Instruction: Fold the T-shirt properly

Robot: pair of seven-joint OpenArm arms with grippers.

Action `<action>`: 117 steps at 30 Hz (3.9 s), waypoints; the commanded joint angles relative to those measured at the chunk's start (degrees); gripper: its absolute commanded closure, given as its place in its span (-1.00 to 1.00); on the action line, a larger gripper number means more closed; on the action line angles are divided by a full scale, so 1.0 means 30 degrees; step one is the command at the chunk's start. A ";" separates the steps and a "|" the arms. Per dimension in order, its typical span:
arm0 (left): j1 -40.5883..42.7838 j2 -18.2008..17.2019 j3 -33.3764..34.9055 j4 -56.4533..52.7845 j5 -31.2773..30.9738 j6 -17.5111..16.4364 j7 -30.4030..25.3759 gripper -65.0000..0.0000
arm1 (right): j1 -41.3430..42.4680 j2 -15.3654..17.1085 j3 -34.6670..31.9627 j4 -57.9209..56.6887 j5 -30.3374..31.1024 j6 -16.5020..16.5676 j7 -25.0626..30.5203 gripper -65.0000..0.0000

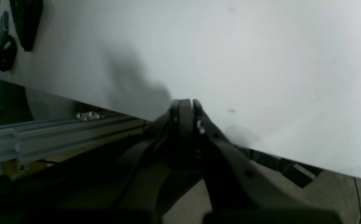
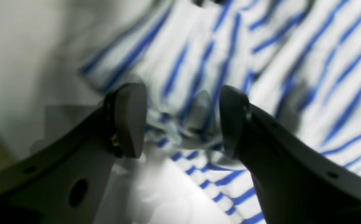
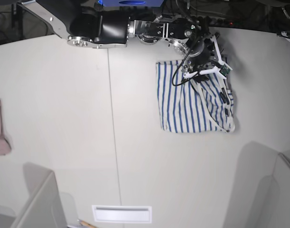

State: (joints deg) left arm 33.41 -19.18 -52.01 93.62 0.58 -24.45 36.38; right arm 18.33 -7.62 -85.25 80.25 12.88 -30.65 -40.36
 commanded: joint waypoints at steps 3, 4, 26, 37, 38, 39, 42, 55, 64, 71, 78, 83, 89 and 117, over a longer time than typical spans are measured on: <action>0.0161 0.0107 0.0413 0.1217 -0.0706 0.0134 -0.0273 1.00 | 0.0440 -0.0113 0.0084 0.1866 -0.0324 -0.0024 0.1365 -0.05; 0.0161 0.0371 0.0472 0.1803 -0.1321 0.0134 -0.0186 1.00 | 0.0440 0.0151 0.0084 0.2364 -0.0324 -0.0024 0.1336 -0.05; -0.4880 0.2042 0.2611 0.5583 -1.4801 0.0134 0.8899 -0.53 | -0.8615 0.8385 1.4220 1.0980 -0.0295 0.0094 0.1453 -0.05; -0.7312 0.2657 0.5366 0.0836 -1.4684 0.0193 0.8781 -1.00 | -0.9728 0.8297 1.5011 1.0950 -0.0295 0.0094 0.1453 -0.04; -0.7517 0.2657 0.5395 0.0308 -1.4684 0.0193 0.8781 -1.00 | -0.9728 0.8297 1.5011 1.0950 -0.0295 0.0064 0.1453 -0.04; -0.7722 0.2657 0.5746 -0.0248 -1.4684 0.0193 0.8781 -1.00 | -0.9757 0.8327 1.5011 1.0950 -0.0295 0.0035 0.1453 -0.04; -0.8103 0.2598 0.6772 -0.1479 -1.4684 0.0193 0.8723 -1.00 | -0.9875 0.8297 1.5011 1.0950 -0.0295 0.0035 0.1453 -0.04; -0.7898 0.1866 1.0171 -0.3853 -1.2691 0.0193 0.6965 -0.61 | -1.0754 0.8239 1.5040 1.1009 -0.0295 -0.0024 0.1482 -0.04; -0.8015 0.1690 1.0289 -0.3823 -0.9790 0.0193 0.7053 1.00 | -1.2160 0.7477 1.7824 1.0980 -0.0236 -0.0024 0.1482 -0.04; -0.8631 -0.0801 1.6179 -0.3648 -0.8677 0.0164 0.6965 1.00 | -1.3215 0.6099 2.2132 1.0921 -0.0207 0.0181 0.1482 0.09; -1.1092 -0.2208 2.0428 -0.3706 -0.8677 0.0164 0.6965 1.00 | -1.3274 0.5015 2.5707 1.0804 -0.0207 0.4167 0.1424 1.00; -1.3642 -0.2208 2.3739 -0.3853 -0.8647 0.0164 0.6965 1.00 | -1.3039 0.4136 2.9194 1.0101 -0.0207 0.7185 0.1336 1.00; -1.6601 -0.2120 2.8340 -0.3823 -0.8647 0.0164 0.6935 1.00 | -1.3010 0.2876 3.3912 0.8811 -0.0207 1.0965 0.1336 1.00; -2.3019 0.0254 3.9212 -0.6695 -0.4779 -0.4173 0.0957 1.00 | -1.3743 0.1762 3.8689 0.8430 -0.0207 1.1757 0.1424 1.00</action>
State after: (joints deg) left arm -35.57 -18.79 65.23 73.60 -13.30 -35.70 38.63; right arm -22.90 -2.87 30.63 104.60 12.01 4.40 -37.32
